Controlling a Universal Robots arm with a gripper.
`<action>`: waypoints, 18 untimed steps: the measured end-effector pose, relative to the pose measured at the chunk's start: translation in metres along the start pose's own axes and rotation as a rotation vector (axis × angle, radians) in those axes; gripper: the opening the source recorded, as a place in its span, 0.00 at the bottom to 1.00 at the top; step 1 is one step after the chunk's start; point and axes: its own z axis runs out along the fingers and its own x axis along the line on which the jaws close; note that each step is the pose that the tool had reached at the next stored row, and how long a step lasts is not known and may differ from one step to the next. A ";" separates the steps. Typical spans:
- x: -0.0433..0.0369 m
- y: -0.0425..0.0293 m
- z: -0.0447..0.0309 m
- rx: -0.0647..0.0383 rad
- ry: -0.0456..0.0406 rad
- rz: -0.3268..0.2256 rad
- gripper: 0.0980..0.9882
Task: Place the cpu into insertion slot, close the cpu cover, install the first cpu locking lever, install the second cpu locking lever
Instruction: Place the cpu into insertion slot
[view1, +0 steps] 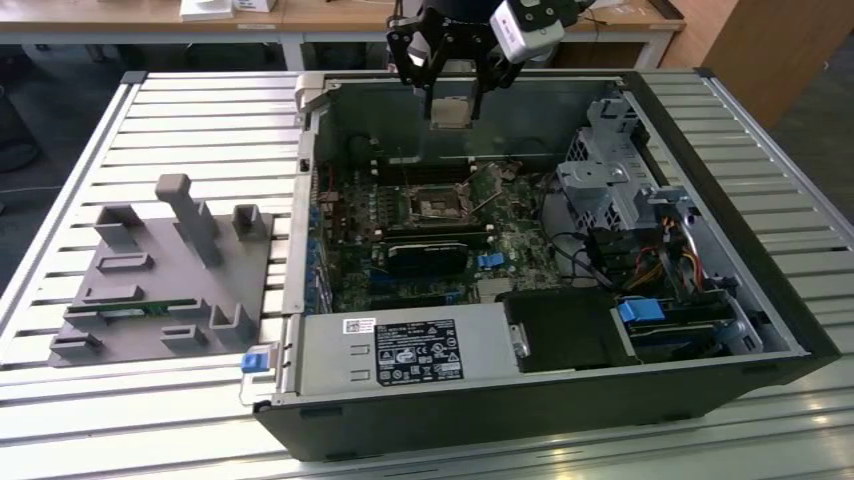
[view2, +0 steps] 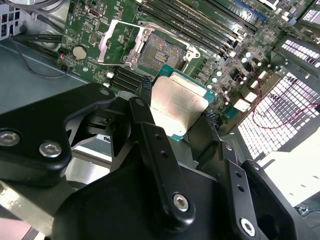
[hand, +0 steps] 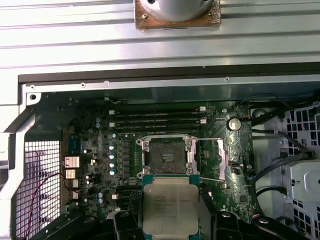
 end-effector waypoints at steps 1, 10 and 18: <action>0.0000 0.0000 0.0000 0.000 0.0000 0.000 0.49; 0.0000 0.0000 0.0000 0.000 -0.0005 0.006 0.49; 0.0000 0.0000 0.0000 0.000 -0.0021 0.024 0.49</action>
